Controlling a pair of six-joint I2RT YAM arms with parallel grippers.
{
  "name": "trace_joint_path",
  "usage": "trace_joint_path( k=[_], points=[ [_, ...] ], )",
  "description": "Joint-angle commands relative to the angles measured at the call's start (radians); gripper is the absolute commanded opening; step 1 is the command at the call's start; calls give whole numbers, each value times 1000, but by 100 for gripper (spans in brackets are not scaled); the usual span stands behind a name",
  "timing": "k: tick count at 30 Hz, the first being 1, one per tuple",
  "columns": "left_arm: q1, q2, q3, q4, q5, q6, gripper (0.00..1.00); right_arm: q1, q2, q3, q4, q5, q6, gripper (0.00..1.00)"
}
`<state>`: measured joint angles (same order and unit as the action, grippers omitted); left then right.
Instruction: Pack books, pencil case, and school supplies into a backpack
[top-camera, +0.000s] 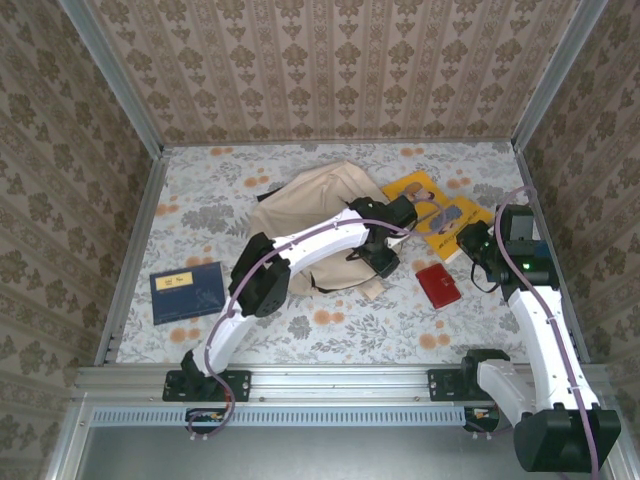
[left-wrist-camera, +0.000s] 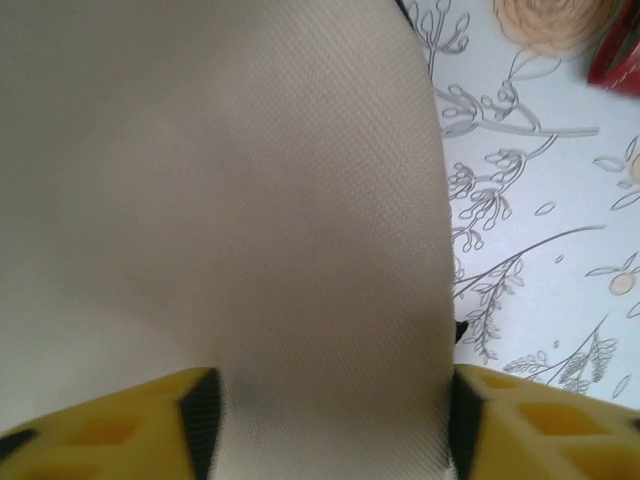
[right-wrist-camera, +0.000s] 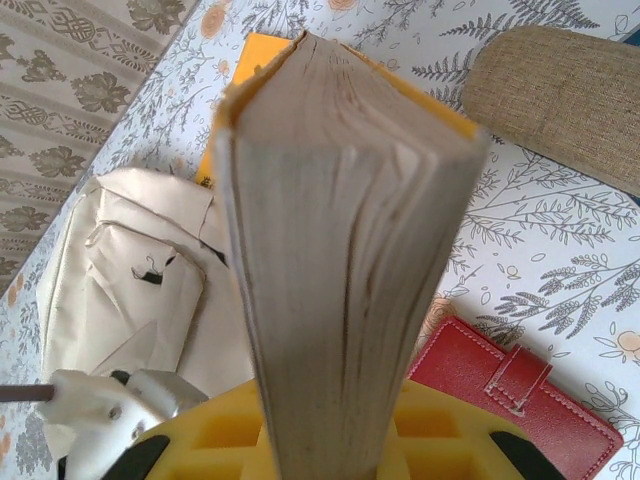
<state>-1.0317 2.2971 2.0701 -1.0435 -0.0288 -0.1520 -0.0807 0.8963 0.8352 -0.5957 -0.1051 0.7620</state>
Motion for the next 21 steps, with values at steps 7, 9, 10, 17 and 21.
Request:
trace_joint_path(
  k=[7,9,10,17,21],
  points=[
    [33,-47,44,-9,29,7,23,-5,-41,10,31,-12,2,14],
    [37,-69,44,-10,40,11,20,-5,-42,11,28,-17,1,14],
    [42,-84,43,-8,49,12,19,-5,-43,14,28,-21,0,14],
    [80,-196,23,17,8,6,15,-5,-60,41,20,-121,-16,14],
    [88,-274,-23,78,9,48,18,-5,-81,50,29,-233,-15,13]
  ],
)
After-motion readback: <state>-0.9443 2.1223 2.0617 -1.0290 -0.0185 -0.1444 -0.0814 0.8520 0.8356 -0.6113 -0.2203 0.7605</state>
